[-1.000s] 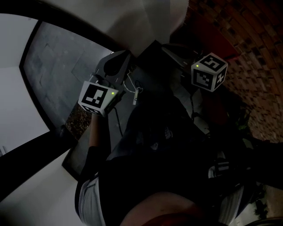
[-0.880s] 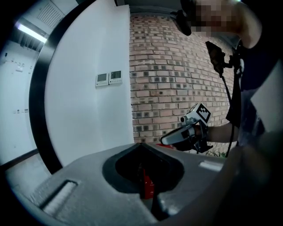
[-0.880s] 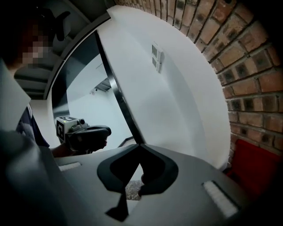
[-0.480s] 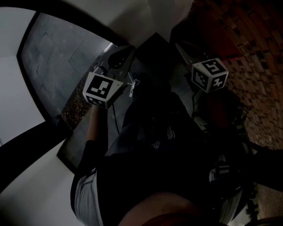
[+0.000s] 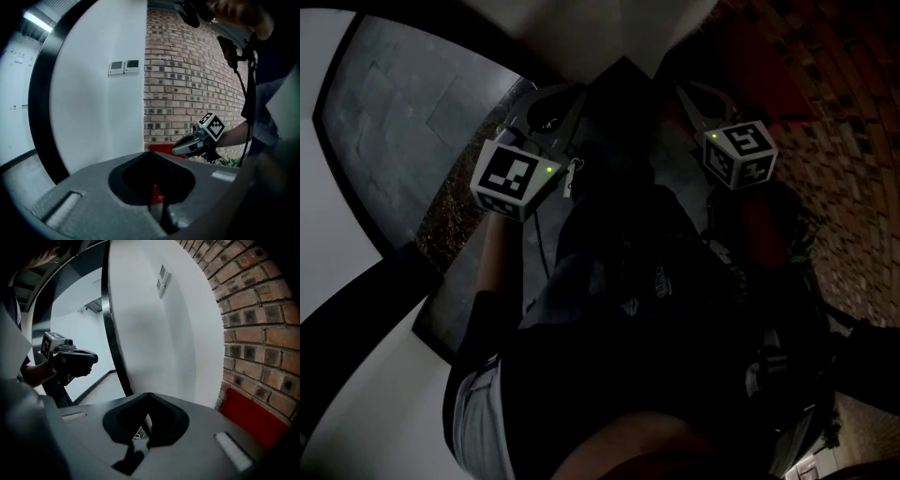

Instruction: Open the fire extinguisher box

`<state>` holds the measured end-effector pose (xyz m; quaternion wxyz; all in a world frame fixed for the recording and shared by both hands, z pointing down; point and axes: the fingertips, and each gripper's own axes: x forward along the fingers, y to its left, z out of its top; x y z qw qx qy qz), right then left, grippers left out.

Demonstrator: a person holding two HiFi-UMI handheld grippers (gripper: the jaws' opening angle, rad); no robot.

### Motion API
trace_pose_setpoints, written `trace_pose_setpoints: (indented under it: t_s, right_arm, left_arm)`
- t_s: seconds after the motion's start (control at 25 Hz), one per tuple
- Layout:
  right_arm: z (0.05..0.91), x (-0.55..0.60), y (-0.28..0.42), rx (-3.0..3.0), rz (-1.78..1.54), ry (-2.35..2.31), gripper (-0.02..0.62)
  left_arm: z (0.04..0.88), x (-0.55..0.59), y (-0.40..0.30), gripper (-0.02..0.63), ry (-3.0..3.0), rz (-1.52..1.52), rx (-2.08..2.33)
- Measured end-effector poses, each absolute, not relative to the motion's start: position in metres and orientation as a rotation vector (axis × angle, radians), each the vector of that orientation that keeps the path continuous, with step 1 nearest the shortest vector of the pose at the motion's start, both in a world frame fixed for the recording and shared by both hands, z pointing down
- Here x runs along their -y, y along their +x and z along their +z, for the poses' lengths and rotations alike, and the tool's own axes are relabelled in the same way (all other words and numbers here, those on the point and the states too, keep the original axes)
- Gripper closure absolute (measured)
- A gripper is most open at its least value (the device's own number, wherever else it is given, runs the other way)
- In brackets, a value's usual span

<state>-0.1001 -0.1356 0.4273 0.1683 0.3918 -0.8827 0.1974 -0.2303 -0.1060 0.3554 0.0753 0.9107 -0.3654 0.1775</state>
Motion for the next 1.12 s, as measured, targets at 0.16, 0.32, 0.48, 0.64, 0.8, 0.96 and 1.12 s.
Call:
trace_pose_setpoints:
  t_s: [0.16, 0.32, 0.48, 0.64, 0.8, 0.96, 1.12]
  right_arm:
    - [0.446, 0.154, -0.12, 2.487, 0.629, 1.11, 0.595]
    - [0.465, 0.174, -0.133, 2.408, 0.633, 1.166, 0.595]
    - [0.478, 0.188, -0.146, 2.369, 0.655, 1.17, 0.594]
    - [0.485, 0.196, -0.159, 2.328, 0.653, 1.163, 0.594]
    - [0.491, 0.199, -0.169, 2.286, 0.643, 1.169, 0.594]
    - [0.491, 0.2, -0.175, 2.262, 0.644, 1.212, 0.594]
    - [0.494, 0.196, -0.173, 2.238, 0.654, 1.256, 0.594]
  left_arm:
    - [0.373, 0.122, -0.25, 0.611, 2.737, 0.597, 1.038]
    - [0.385, 0.14, -0.263, 0.611, 2.739, 0.614, 0.966]
    - [0.397, 0.158, -0.268, 0.611, 2.723, 0.624, 0.915]
    - [0.415, 0.172, -0.276, 0.611, 2.678, 0.657, 0.878]
    - [0.428, 0.179, -0.275, 0.611, 2.671, 0.67, 0.821]
    - [0.438, 0.177, -0.271, 0.611, 2.677, 0.669, 0.745]
    - [0.449, 0.174, -0.265, 0.611, 2.685, 0.688, 0.675]
